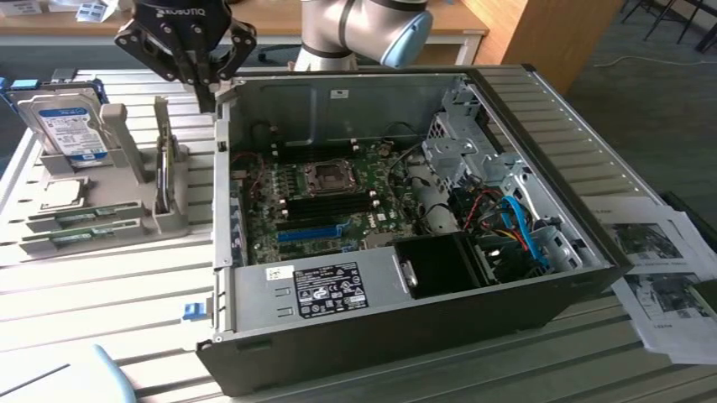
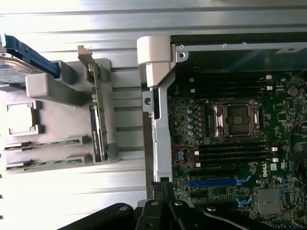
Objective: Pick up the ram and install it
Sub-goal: 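Reach for the ram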
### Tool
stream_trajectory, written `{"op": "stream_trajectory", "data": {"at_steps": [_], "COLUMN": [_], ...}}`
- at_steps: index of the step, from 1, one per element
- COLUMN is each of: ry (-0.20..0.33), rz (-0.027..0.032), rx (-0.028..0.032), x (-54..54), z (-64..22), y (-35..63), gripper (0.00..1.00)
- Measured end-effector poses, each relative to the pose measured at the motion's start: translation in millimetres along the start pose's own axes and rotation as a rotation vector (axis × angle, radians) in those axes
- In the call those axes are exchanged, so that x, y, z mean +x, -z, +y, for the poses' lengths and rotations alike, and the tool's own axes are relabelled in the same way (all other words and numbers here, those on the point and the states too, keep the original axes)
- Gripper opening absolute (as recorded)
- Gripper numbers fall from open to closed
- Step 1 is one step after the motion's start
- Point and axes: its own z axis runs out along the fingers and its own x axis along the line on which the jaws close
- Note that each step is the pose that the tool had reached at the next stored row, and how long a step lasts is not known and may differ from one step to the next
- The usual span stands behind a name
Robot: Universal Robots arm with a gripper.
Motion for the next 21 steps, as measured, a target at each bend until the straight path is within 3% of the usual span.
{"op": "stream_trajectory", "data": {"at_steps": [21], "ry": [0.000], "rz": [0.0001], "rx": [-0.0001], "x": [42.2], "z": [-3.2], "y": [-0.4], "gripper": [0.09]}}
